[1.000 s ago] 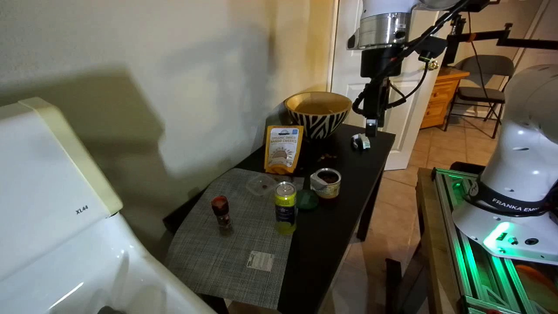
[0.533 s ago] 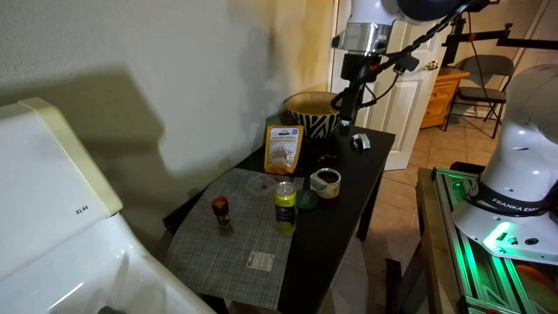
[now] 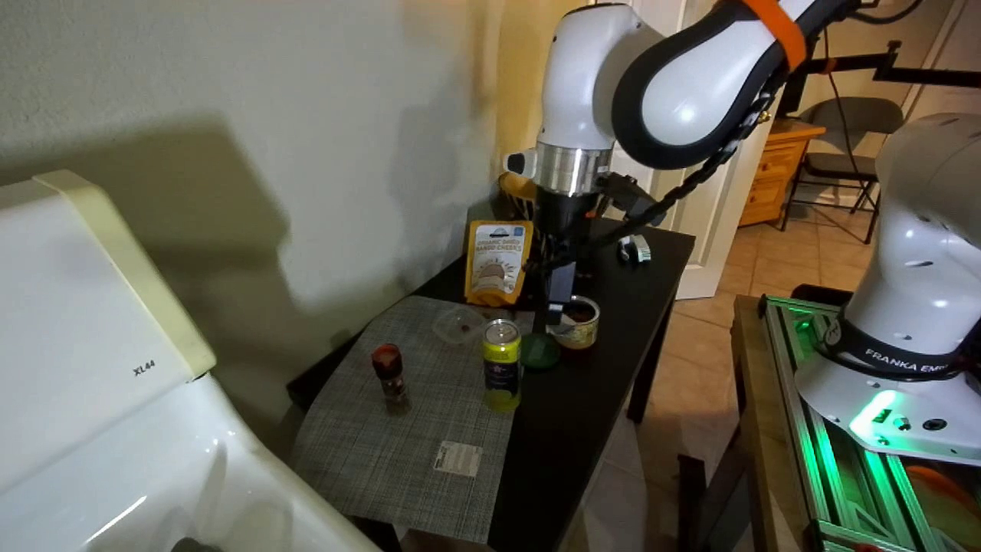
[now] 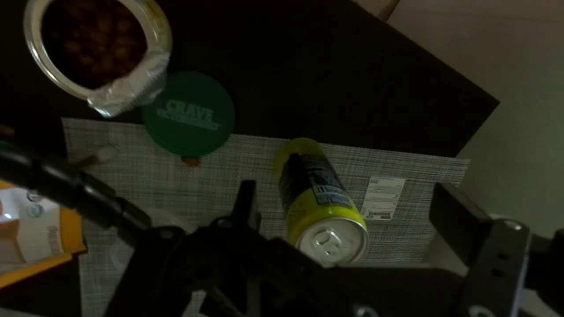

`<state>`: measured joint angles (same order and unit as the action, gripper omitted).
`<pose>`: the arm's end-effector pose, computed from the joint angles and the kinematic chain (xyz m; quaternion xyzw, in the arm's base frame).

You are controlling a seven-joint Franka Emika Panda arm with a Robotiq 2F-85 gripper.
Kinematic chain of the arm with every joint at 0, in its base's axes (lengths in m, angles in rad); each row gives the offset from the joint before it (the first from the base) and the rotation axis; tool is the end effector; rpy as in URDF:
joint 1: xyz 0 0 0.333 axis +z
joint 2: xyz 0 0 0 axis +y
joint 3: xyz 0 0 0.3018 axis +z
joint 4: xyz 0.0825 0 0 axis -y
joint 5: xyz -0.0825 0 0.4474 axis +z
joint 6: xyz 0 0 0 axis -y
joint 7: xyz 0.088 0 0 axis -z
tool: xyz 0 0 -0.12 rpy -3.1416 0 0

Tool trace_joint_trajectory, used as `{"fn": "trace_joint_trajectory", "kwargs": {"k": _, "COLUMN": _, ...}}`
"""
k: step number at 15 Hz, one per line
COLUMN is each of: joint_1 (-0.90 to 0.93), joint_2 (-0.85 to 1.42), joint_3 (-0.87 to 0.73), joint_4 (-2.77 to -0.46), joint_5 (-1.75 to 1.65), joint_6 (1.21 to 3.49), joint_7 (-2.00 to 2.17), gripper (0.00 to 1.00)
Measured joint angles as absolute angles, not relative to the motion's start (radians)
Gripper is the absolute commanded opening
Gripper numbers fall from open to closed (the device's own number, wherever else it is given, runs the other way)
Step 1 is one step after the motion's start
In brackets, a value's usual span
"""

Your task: Put the can in the brown bowl

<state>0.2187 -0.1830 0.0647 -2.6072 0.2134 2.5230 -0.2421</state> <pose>0.4632 0.1329 0.2509 -0.9811 -0.1770 -0.0482 0.0611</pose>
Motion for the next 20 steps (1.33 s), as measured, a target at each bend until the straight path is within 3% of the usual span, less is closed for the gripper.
{"fn": "trace_joint_trajectory", "kwargs": {"k": 10, "joint_1": 0.21, "joint_2": 0.076, "joint_3": 0.121, "joint_4": -2.443, "joint_5": 0.048, "joint_6": 2.665, "joint_7": -0.255, "gripper": 0.99}}
{"fn": "trace_joint_trajectory", "kwargs": {"k": 11, "joint_1": 0.207, "joint_2": 0.092, "joint_3": 0.121, "joint_4": -2.433, "joint_5": 0.045, "joint_6": 2.665, "joint_7": -0.255, "gripper": 0.74}}
{"fn": "trace_joint_trajectory", "kwargs": {"k": 13, "joint_1": 0.201, "joint_2": 0.117, "joint_3": 0.121, "joint_4": -2.417, "joint_5": 0.038, "joint_6": 2.665, "joint_7": -0.254, "gripper": 0.7}}
{"fn": "trace_joint_trajectory", "kwargs": {"k": 17, "joint_1": 0.19, "joint_2": 0.148, "joint_3": 0.122, "joint_4": -2.4, "joint_5": 0.03, "joint_6": 2.665, "joint_7": -0.249, "gripper": 0.38}}
{"fn": "trace_joint_trajectory", "kwargs": {"k": 20, "joint_1": 0.189, "joint_2": 0.152, "joint_3": 0.124, "joint_4": -2.395, "joint_5": 0.019, "joint_6": 2.662, "joint_7": -0.225, "gripper": 0.38}}
